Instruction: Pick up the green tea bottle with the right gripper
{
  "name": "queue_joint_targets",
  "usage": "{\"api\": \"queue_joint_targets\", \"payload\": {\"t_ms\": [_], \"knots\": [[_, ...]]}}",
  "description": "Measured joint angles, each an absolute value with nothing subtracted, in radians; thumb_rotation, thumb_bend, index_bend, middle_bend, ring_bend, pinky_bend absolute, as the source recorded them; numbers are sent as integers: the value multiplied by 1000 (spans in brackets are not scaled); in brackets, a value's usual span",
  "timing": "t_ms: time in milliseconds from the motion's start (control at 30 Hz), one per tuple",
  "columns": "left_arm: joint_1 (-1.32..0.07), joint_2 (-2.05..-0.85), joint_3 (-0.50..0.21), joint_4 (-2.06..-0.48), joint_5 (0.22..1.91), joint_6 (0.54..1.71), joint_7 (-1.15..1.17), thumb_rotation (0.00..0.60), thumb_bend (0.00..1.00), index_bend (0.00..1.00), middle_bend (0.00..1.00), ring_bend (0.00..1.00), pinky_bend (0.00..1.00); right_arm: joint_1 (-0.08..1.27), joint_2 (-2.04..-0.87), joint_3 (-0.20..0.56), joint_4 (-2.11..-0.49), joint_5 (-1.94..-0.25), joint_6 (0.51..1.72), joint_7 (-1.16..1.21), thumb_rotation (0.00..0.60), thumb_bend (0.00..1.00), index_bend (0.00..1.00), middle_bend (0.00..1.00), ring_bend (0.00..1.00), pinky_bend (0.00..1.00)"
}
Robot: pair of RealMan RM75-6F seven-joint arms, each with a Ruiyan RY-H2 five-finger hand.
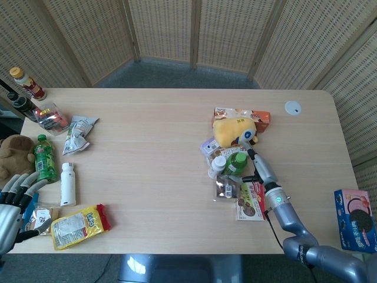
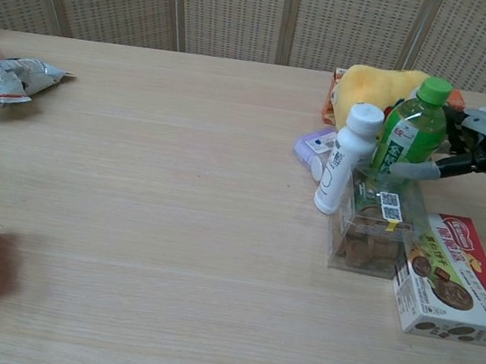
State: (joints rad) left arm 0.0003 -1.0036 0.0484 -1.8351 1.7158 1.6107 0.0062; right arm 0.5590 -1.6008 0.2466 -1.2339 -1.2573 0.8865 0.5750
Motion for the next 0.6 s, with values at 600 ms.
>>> {"api": "queue_joint_targets", "payload": {"t_ms": [600], "knots": [[4,-1010,47,-1814,1705,1613,-16,600,222,160,85,0,0,579,-1601,281,-1248,-1224,884,567,600,81,0,409,391,473]]}}
